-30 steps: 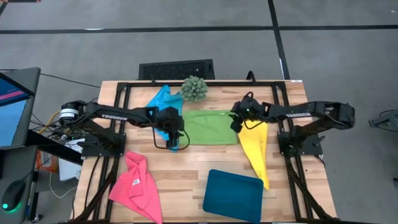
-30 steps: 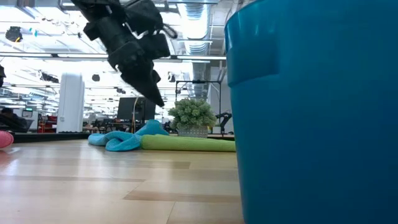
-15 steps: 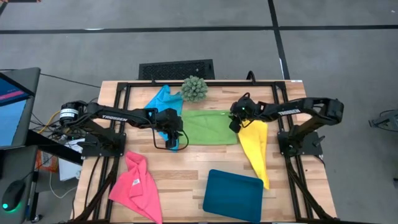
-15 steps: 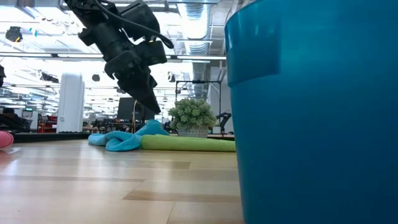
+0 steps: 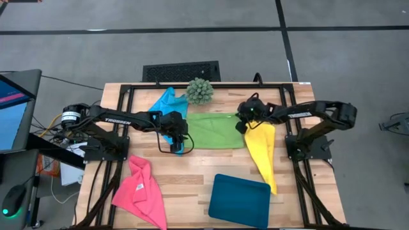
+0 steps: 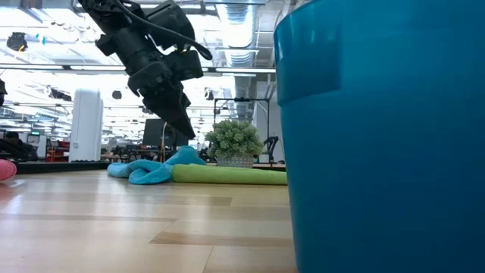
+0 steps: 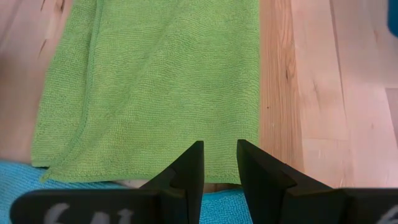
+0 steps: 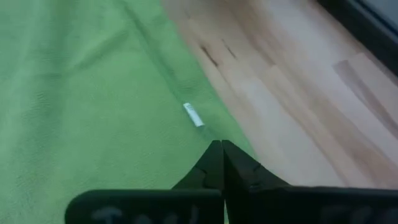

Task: Fold microfiber towels
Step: Fold the green microfiber cloth

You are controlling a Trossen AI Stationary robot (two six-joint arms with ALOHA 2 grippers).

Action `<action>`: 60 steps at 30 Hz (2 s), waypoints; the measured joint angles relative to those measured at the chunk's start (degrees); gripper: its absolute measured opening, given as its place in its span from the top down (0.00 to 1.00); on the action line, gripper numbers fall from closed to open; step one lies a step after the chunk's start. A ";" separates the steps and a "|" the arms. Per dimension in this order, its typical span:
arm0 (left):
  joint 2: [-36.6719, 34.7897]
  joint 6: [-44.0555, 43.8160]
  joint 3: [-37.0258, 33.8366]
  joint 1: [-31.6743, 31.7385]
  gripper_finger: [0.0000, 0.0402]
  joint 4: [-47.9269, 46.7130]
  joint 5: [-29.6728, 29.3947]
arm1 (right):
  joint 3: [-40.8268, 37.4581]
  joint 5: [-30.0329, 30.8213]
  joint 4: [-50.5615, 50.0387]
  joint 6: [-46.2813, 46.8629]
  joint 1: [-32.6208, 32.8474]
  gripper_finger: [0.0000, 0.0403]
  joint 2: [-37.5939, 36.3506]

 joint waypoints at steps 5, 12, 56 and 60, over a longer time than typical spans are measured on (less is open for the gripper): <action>0.02 -0.21 0.00 -0.01 0.78 -0.02 0.02 | 0.00 -0.20 -0.05 0.03 -0.05 0.94 -0.70; 0.02 -0.18 0.00 -0.02 0.78 -0.04 0.04 | -0.04 -0.23 -0.53 0.05 -2.04 0.73 -0.18; 0.04 0.40 0.00 -0.04 0.78 0.00 -0.07 | 0.37 -0.14 1.76 -1.30 -3.44 0.63 5.11; 0.04 0.11 0.00 -0.04 0.78 0.00 -0.09 | 0.39 -0.49 1.81 -1.78 -3.29 0.65 7.10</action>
